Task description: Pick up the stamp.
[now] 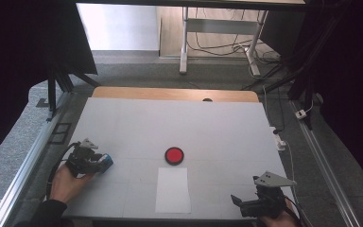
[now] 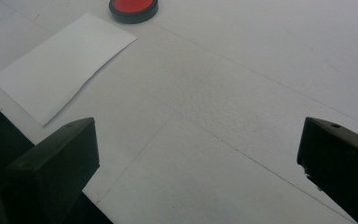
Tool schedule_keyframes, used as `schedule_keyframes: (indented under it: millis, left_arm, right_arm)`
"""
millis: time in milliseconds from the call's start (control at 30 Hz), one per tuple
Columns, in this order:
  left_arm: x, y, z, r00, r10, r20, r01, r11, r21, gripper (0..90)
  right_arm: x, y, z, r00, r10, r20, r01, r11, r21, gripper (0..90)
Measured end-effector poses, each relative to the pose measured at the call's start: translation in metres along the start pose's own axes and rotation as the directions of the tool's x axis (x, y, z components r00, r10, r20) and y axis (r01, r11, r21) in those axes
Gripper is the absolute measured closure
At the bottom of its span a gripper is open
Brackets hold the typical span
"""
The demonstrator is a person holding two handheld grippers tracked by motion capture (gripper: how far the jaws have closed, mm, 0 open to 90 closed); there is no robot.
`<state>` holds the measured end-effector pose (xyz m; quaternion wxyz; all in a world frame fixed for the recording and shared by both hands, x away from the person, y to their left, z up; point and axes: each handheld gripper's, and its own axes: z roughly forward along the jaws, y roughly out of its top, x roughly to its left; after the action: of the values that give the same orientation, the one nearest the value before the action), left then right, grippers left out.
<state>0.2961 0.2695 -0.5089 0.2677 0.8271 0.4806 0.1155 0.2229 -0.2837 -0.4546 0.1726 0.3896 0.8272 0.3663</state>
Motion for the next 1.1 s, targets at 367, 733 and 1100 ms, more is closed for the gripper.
schedule_keyframes:
  millis: [367, 733, 1100]
  left_arm:
    - [-0.002, 0.0, -0.001, 0.9996, 0.027, -0.001, -0.027, 0.9996, -0.003, 69.3]
    - [-0.004, 0.002, -0.004, 0.9995, 0.031, 0.002, -0.031, 0.9994, -0.014, 69.7]
    - [-0.007, 0.005, -0.013, 0.9986, 0.052, 0.008, -0.051, 0.9971, -0.056, 69.7]
  right_arm:
    - [0.0, 0.0, 0.0, 1.0, -0.004, -0.001, 0.004, 1.0, 0.002, 0.0]
    - [0.0, 0.0, 0.0, 1.0, -0.005, -0.002, 0.005, 1.0, 0.001, 0.0]
    - [0.0, 0.0, 0.0, 1.0, -0.005, -0.004, 0.005, 1.0, 0.001, 0.0]
